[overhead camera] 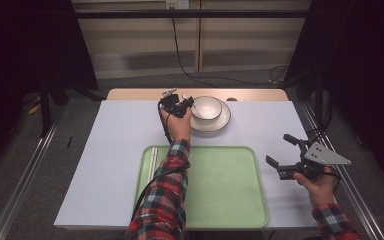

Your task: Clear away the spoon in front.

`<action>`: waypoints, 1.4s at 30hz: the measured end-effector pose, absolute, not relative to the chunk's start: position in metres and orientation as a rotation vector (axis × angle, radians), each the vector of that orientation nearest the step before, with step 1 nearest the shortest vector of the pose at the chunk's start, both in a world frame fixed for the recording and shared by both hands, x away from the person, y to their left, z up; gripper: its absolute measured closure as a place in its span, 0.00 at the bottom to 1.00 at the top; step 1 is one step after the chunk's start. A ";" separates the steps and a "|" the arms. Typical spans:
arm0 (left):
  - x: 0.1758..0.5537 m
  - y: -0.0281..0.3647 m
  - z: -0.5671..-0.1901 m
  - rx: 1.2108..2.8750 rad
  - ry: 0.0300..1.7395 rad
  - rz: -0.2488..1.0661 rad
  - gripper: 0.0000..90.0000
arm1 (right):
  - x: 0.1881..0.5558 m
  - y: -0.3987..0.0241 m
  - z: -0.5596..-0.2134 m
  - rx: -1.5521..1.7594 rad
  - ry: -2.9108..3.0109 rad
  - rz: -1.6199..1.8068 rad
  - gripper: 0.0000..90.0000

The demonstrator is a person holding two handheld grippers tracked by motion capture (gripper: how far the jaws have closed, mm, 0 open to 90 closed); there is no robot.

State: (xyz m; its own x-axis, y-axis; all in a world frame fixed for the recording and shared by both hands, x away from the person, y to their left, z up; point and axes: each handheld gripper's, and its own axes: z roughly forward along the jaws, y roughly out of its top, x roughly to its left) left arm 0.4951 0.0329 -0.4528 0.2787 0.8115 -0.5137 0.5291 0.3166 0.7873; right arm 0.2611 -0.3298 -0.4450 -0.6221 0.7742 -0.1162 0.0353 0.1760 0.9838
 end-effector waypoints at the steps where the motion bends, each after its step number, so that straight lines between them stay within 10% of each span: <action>1: 0.496 0.033 -0.453 1.331 1.380 0.297 0.91 | 0.261 -0.330 -0.445 0.758 1.828 1.507 0.04; 42: 0.479 0.070 -0.389 1.317 1.248 0.177 0.95 | 0.262 -0.330 -0.446 0.747 1.836 1.504 0.04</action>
